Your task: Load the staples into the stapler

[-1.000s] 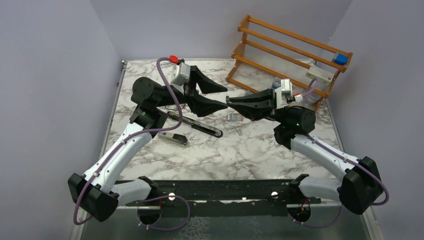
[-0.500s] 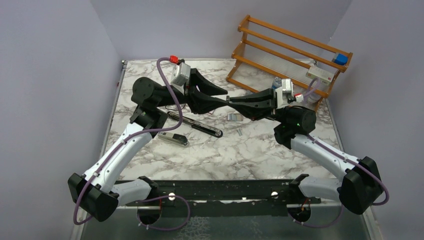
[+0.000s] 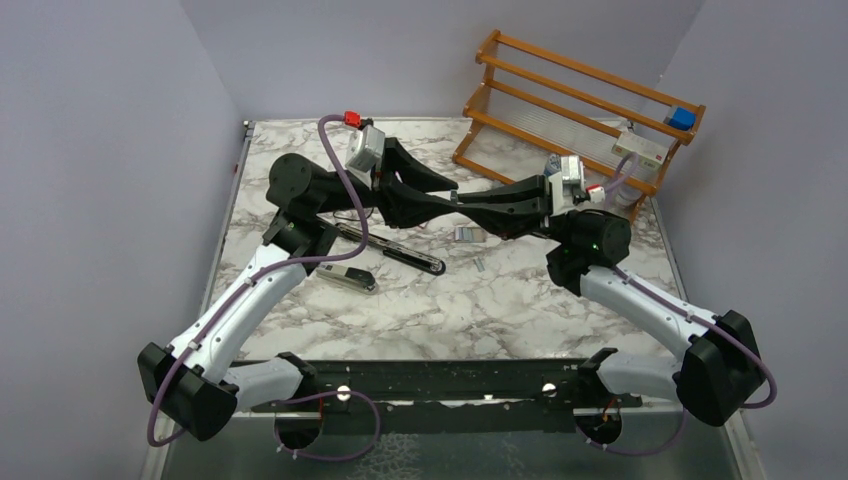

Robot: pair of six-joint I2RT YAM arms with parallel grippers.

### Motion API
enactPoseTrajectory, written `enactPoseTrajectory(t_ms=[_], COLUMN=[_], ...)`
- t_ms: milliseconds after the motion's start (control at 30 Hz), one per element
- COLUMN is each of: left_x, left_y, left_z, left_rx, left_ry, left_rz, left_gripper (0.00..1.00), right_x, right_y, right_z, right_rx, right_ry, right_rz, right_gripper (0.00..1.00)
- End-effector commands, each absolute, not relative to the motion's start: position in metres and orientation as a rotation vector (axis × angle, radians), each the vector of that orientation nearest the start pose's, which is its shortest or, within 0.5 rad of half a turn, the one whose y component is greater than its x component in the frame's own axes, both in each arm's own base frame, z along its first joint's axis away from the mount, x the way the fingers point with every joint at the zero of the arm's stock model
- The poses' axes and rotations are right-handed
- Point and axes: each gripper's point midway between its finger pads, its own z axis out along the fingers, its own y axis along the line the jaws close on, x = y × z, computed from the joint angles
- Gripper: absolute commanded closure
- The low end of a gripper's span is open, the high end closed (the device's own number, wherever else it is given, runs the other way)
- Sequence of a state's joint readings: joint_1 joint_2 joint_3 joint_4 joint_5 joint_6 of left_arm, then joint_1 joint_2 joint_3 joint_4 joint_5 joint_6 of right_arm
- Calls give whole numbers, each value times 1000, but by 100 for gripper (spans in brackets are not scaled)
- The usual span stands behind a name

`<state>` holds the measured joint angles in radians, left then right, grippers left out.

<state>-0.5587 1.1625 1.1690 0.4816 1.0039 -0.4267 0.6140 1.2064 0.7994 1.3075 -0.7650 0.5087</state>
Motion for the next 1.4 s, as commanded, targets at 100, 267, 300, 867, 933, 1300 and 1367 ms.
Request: enactPoseTrajectory(t_ms=[100,267,300,867,933,1300,1367], left_x=[177,177,177,178,179,231,251], left_y=[-299,-299,-299,-300,-300,-307,-308], left_z=[463,463,463,460,460,406,379], left_rx=[1062,1060,1060,1052,1052,971,939], left_ry=[960,961,960,972,973,1315,1462], left_rz=[-1356,-1357,-1356,-1360,-1358,-1258,-1186], left_gripper=[66,74,76,91,92,100,100], right_x=[174,174,175,180,182,301,331], right_y=[294,294,294,290,287,198,169], right_z=[452,452,452,452,451,408,367], right_rx=[-858,-857,-857,-811,-795,-162,-41], right_ry=[590,590,592,605,612,1142,1332], right_rz=[1282,1280,1281,1244,1226,639,405], right_gripper=[89,89,88,43,41,39,38])
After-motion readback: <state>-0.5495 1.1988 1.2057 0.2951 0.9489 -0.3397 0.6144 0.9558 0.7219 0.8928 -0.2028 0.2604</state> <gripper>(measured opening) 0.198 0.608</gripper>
